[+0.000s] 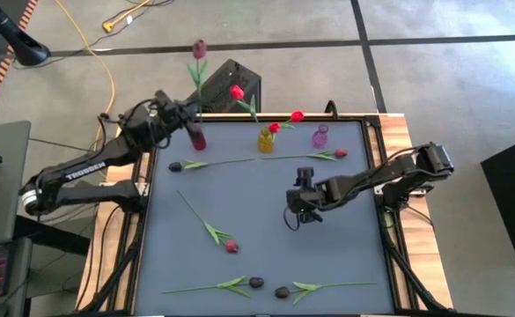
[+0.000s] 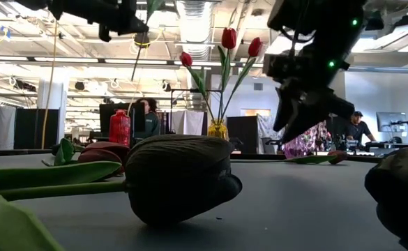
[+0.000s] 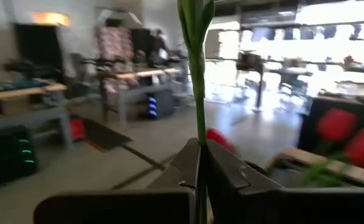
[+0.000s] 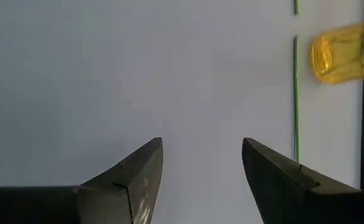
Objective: Sort flowers into vase by color
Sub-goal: Put the bottom right dark red tulip into the red vase
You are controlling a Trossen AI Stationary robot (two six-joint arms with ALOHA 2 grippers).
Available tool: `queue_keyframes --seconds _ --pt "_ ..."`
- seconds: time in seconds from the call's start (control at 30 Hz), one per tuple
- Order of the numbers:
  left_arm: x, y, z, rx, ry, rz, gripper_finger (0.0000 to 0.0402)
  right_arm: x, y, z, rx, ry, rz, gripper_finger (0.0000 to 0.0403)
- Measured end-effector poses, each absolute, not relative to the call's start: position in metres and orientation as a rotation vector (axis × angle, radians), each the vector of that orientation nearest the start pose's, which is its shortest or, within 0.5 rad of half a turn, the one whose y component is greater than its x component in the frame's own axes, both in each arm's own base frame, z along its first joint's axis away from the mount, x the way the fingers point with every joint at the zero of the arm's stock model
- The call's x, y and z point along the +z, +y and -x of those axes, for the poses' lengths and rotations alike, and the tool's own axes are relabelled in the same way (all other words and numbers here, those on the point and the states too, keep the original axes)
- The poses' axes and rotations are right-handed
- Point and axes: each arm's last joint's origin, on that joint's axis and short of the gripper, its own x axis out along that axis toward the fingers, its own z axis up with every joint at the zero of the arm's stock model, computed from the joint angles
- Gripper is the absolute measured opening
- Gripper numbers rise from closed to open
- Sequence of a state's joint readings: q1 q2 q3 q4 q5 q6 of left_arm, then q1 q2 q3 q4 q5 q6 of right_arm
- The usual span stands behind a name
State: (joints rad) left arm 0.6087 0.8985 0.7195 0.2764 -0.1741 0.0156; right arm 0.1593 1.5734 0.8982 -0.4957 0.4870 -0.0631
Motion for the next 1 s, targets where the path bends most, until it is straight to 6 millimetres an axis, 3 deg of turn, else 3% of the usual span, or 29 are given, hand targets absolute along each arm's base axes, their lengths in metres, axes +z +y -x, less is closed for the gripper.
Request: queue_keyframes --seconds 0.3,0.43,0.63,1.0 --pt "0.293 0.138 -0.134 0.931 -0.280 -0.043 0.0000 0.146 0.023 -0.257 -0.253 1.042 0.390 0.0244" --pt "0.274 0.140 -0.130 0.961 -0.230 -0.024 0.0000 0.153 0.019 -0.245 -0.271 0.937 0.356 0.0244" --pt "0.259 0.141 -0.126 1.025 -0.225 -0.027 0.0000 0.174 0.011 -0.234 -0.307 0.816 0.313 0.0244" --pt "0.252 0.149 -0.127 1.034 -0.192 -0.021 0.0000 0.187 0.009 -0.224 -0.317 0.747 0.293 0.0244"
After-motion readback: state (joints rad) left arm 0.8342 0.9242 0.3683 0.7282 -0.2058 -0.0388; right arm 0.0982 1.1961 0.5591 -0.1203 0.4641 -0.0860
